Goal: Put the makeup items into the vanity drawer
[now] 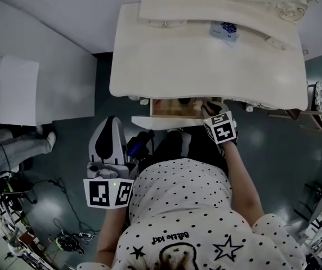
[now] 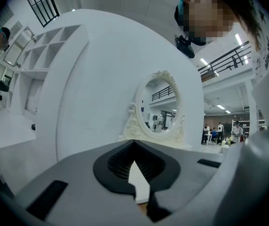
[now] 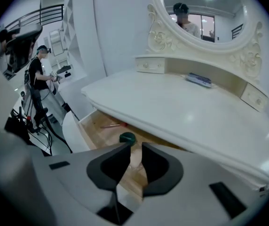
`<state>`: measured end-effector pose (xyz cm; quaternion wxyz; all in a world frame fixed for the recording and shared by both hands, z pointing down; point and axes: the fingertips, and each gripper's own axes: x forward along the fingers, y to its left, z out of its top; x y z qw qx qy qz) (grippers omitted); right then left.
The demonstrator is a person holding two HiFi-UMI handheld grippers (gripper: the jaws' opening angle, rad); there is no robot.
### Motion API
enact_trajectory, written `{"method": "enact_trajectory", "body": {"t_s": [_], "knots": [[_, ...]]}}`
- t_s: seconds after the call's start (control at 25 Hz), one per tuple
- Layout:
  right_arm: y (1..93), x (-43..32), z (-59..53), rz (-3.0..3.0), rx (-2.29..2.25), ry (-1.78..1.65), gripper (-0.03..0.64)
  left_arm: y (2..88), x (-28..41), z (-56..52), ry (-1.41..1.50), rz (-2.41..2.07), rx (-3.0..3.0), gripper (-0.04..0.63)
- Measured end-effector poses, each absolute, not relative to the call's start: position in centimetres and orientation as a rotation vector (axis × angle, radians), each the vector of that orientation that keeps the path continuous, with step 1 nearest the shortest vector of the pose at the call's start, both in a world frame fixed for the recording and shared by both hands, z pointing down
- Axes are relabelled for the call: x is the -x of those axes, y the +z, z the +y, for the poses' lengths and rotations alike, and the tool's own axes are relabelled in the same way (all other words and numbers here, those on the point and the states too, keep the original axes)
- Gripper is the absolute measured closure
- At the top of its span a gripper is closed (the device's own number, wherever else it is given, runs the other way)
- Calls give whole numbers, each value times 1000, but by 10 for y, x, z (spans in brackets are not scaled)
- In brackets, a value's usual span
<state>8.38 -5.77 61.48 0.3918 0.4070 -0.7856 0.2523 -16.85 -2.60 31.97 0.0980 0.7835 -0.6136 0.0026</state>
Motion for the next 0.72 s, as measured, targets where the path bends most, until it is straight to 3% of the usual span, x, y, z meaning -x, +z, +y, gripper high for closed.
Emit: {"method": "enact_trajectory", "body": {"t_s": [0.24,0.72], "knots": [[575,-86,-57,-2072,-1178,622,607,321,167,-23,7,-1804,-2331,586],[453,-89,-78,-2305,-1445,520,609,314,167,-21,-22,-1800,-2367,586]]}}
